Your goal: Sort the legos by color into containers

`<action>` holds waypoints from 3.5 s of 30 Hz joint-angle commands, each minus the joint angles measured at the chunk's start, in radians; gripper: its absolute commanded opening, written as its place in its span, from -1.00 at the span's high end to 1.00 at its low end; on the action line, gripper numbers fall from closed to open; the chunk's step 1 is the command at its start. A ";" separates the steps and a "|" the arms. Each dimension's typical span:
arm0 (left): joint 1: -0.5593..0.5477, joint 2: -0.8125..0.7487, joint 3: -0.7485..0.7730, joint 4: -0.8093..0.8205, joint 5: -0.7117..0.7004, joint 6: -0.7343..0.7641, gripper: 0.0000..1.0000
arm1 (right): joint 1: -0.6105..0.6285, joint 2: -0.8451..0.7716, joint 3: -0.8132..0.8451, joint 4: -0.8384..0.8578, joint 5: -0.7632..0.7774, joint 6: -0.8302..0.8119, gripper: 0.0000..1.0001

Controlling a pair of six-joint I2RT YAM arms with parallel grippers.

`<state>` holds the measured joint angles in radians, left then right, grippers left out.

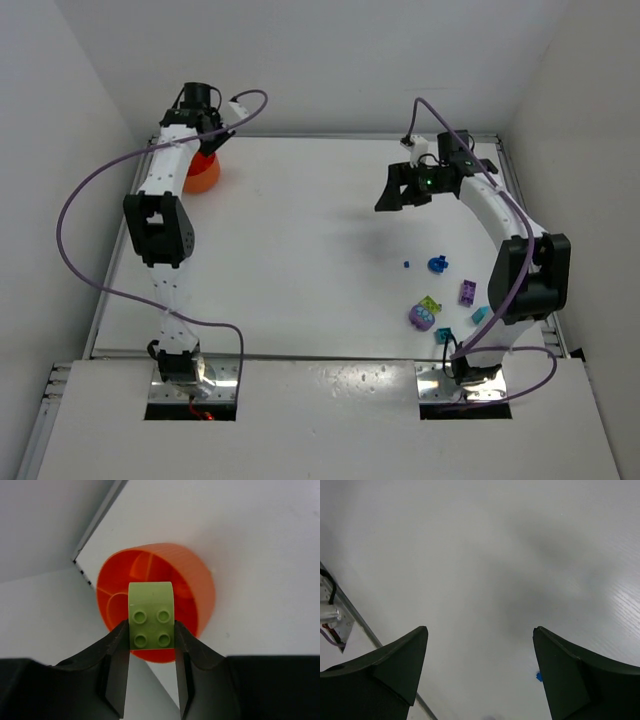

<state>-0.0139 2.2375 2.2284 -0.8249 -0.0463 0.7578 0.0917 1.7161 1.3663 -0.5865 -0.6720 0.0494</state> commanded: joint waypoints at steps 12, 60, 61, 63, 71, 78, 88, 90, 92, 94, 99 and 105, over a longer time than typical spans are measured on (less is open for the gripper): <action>0.120 -0.007 -0.001 0.159 -0.050 0.063 0.84 | -0.001 -0.056 -0.029 0.002 0.031 -0.049 -0.72; 0.129 0.054 0.054 0.072 0.002 0.025 -0.04 | 0.008 -0.015 -0.001 0.002 0.031 -0.068 -0.72; 0.129 0.041 0.054 0.072 0.016 0.025 -0.11 | 0.008 -0.015 -0.001 0.002 0.031 -0.068 -0.72; 0.129 0.027 0.054 0.107 0.029 -0.008 -0.22 | 0.008 -0.015 -0.001 0.002 0.040 -0.068 -0.72; 0.129 -0.065 0.054 0.236 0.049 -0.124 -0.56 | 0.008 -0.026 -0.010 -0.007 0.052 -0.086 -0.72; 0.120 -0.258 -0.058 0.359 0.293 -0.362 -0.73 | -0.003 -0.117 -0.110 -0.137 0.201 -0.316 -0.49; -0.061 -0.492 -0.438 0.386 0.571 -0.564 -0.93 | 0.012 -0.358 -0.395 -0.400 0.351 -0.595 -0.03; -0.101 -0.544 -0.512 0.421 0.585 -0.575 -0.93 | 0.013 -0.388 -0.456 -0.400 0.367 -0.608 -0.03; -0.124 -0.572 -0.588 0.460 0.571 -0.575 -0.93 | 0.025 -0.388 -0.496 -0.388 0.408 -0.600 0.00; -0.139 -0.581 -0.602 0.460 0.560 -0.587 -0.93 | 0.025 -0.369 -0.519 -0.378 0.468 -0.591 0.00; -0.149 -0.601 -0.625 0.469 0.560 -0.598 -0.93 | 0.025 -0.332 -0.575 -0.363 0.519 -0.591 0.03; -0.149 -0.619 -0.658 0.491 0.549 -0.617 -0.93 | 0.025 -0.296 -0.584 -0.309 0.528 -0.562 0.08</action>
<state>-0.1623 1.6760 1.5795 -0.3862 0.4911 0.1642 0.1139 1.4120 0.7853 -0.9401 -0.1654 -0.5194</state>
